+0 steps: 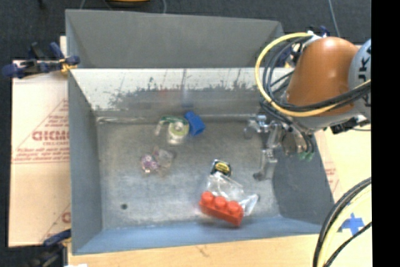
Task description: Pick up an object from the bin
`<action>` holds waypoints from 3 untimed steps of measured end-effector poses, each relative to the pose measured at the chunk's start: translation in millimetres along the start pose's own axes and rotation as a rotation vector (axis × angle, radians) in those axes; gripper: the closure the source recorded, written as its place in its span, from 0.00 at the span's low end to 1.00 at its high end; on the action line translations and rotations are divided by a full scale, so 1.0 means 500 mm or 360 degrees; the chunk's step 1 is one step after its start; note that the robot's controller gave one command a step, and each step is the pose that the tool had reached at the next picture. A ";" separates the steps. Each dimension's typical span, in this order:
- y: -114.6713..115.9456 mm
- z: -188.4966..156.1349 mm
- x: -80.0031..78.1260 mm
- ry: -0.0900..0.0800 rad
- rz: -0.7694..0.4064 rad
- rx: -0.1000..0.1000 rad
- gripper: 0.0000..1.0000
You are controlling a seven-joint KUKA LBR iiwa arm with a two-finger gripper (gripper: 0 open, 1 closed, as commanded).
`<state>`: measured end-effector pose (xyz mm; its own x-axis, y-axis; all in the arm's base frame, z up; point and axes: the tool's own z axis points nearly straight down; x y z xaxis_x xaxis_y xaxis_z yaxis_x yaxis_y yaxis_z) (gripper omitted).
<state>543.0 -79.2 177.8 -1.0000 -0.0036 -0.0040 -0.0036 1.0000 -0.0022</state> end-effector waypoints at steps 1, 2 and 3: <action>0.076 0.199 0.088 -0.0002 -0.0601 0.0007 0.00; -0.092 0.189 -0.006 -0.0007 -0.0881 0.0004 0.00; 0.010 0.190 0.117 0.0000 -0.1323 -0.0008 0.00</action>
Offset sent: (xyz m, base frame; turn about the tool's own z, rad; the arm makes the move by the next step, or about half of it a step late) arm -0.0480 0.0416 -0.1068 -0.3811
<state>484.7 -74.5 82.6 -0.6711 -0.7413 -0.0029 -0.7414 0.6711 -0.0001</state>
